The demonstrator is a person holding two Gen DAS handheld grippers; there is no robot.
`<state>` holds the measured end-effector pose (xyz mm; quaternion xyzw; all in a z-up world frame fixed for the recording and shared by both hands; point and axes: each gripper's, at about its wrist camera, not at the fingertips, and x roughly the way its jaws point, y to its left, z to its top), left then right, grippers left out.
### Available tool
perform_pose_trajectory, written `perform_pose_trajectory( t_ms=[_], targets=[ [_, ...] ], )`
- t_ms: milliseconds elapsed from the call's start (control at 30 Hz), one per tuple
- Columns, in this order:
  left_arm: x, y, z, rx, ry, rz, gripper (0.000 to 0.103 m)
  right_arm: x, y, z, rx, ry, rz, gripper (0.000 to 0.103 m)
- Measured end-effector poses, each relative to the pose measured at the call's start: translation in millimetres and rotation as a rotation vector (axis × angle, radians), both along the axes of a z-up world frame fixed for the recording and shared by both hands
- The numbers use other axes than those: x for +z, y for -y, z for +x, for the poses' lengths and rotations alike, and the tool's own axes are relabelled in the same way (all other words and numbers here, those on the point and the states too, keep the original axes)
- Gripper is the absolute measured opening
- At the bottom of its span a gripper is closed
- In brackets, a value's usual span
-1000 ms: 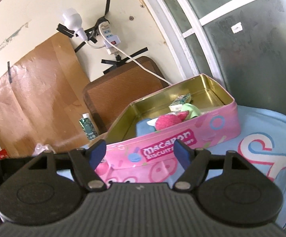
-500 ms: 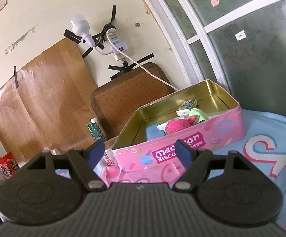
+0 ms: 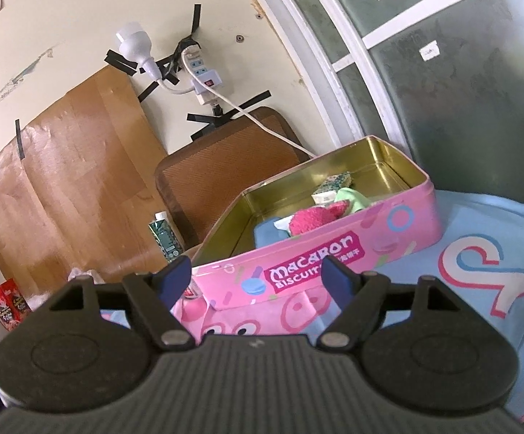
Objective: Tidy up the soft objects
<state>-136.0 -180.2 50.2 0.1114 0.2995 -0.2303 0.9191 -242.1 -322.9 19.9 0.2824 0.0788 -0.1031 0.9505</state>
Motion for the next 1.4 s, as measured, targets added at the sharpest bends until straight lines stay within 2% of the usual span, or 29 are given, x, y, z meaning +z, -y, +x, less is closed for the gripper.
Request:
perform_pose_trajectory(
  t_ms=[1400],
  targets=[
    [-15,5,2,0.016,-0.050,0.042,0.103,-11,-1,0,-0.006,-0.027,0.034,0.082]
  ],
)
